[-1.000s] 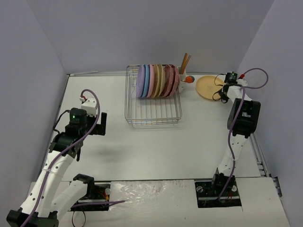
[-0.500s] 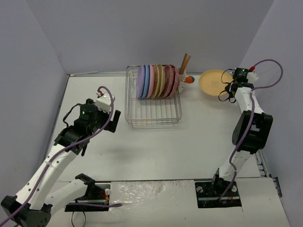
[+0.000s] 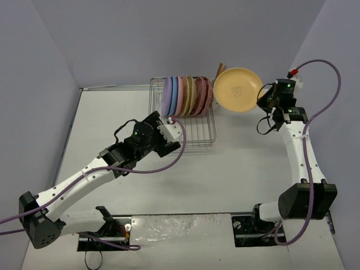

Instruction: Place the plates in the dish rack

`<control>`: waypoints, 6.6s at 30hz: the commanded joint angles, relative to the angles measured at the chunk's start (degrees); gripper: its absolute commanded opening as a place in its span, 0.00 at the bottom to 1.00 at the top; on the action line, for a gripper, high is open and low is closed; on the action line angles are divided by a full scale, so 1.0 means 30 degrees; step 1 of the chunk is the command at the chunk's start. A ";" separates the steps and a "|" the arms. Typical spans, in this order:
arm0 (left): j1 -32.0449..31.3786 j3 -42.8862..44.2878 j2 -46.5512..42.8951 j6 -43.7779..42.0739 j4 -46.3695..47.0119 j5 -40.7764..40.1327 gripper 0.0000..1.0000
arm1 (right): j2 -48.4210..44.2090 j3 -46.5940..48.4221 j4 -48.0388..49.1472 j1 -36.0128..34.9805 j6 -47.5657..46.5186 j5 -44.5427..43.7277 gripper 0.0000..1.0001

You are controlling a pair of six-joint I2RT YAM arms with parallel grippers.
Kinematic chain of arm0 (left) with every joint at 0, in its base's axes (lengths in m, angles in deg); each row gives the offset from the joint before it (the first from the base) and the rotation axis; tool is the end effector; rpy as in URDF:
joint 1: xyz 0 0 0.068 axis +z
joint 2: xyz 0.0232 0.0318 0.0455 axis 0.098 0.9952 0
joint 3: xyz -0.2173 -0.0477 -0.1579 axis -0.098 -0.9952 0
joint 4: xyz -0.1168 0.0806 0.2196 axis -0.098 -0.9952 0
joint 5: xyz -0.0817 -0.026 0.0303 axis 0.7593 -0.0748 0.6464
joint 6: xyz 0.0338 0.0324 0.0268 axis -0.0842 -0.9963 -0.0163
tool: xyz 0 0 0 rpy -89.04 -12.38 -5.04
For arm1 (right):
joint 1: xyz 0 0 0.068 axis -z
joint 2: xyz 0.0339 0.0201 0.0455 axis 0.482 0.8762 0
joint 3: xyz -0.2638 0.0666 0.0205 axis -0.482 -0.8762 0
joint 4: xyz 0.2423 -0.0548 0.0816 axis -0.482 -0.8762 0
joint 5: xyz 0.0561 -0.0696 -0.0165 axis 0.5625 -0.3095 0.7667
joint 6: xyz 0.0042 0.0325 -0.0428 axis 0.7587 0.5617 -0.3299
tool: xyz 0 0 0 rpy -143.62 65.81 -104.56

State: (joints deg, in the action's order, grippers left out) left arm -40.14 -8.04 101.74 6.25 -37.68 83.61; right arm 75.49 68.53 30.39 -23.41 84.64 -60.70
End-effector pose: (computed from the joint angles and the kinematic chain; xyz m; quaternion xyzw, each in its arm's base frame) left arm 0.1848 -0.1852 0.3629 0.4239 0.6837 -0.0884 0.5874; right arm 0.3242 -0.0317 0.3944 0.2783 0.7514 0.1369 0.5824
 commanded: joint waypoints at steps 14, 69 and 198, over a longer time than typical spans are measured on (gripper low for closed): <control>-0.2969 0.1881 0.1845 -0.8310 0.2159 0.1924 0.92 | -0.1678 -0.0996 -0.2309 -0.6514 -0.0434 0.5550 0.00; -0.2152 0.1894 0.1443 -0.6289 -0.1038 0.5838 0.00 | -0.0150 0.1915 -0.2743 -0.7935 -0.1490 0.4629 0.98; 0.9951 0.8384 1.4954 1.6925 1.2088 0.9630 0.20 | -0.4233 -0.2210 -0.2467 -0.4178 -0.5044 0.3354 1.00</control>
State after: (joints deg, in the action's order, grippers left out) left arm -10.23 15.53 149.25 59.51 -4.40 112.35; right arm 63.78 61.89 20.02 -36.33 70.01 -50.70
